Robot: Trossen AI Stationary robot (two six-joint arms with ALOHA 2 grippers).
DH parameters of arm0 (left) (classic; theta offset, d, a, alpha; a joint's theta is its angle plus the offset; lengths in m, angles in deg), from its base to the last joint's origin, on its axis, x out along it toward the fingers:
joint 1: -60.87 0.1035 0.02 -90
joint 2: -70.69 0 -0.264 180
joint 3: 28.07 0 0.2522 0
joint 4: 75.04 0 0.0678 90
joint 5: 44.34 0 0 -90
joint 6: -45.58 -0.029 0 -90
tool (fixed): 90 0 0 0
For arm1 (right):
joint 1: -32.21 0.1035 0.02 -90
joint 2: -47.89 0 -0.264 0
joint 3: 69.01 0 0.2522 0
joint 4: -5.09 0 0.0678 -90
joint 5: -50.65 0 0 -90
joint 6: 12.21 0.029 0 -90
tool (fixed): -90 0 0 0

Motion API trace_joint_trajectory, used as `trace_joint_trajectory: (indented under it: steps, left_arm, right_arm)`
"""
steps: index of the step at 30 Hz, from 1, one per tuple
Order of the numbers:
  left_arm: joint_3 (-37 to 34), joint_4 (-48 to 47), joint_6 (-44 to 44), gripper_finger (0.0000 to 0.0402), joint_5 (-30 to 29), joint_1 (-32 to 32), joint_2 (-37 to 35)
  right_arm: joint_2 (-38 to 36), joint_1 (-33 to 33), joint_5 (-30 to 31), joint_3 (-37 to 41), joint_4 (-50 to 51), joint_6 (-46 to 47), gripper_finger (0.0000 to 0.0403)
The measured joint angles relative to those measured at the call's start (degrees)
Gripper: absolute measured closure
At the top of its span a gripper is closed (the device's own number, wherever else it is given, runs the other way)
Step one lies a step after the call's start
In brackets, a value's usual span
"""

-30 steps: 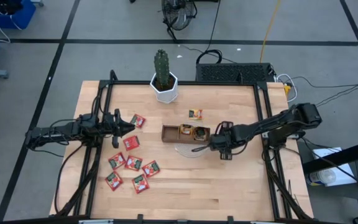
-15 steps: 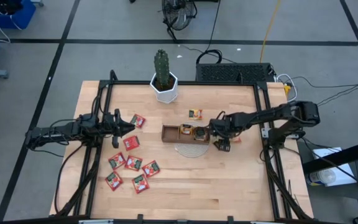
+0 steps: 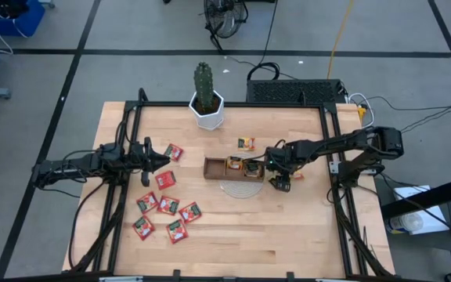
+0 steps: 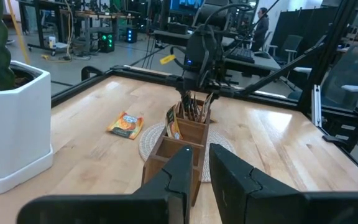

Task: Pick & Place Tea
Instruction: Put the orange tea bag into the middle section of the wooden organizer

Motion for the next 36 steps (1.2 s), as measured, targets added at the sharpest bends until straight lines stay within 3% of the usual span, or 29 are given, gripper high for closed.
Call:
trace_joint_trajectory:
  steps: [13, 21, 24, 29, 32, 36]
  left_arm:
    - [0.0, 0.0, 0.0, 0.0344, 0.0, 0.0, 0.0]
    - [0.0, 0.0, 0.0, 0.0344, 0.0, 0.0, 0.0]
    - [0.0, 0.0, 0.0, 0.0344, 0.0, 0.0, 0.0]
    - [0.0, 0.0, 0.0, 0.0344, 0.0, 0.0, 0.0]
    - [0.0, 0.0, 0.0, 0.0344, 0.0, 0.0, 0.0]
    - [0.0, 0.0, 0.0, 0.0344, 0.0, 0.0, 0.0]
  right_arm:
    - [-0.6, 0.0, -3.7, 0.2, 0.5, 1.2, 0.0382]
    - [-10.0, 3.8, -1.1, 0.3, 2.5, 13.3, 0.0396]
    - [-14.8, 9.3, 4.4, 0.3, -1.0, 19.1, 0.0397]
    - [-19.0, 21.7, 19.7, 0.2, -6.2, 25.7, 0.0399]
    - [-18.0, 28.6, 31.0, 0.2, -13.7, 24.6, 0.0400]
    - [-12.2, 33.1, 42.0, 0.2, -31.7, 14.9, 0.0401]
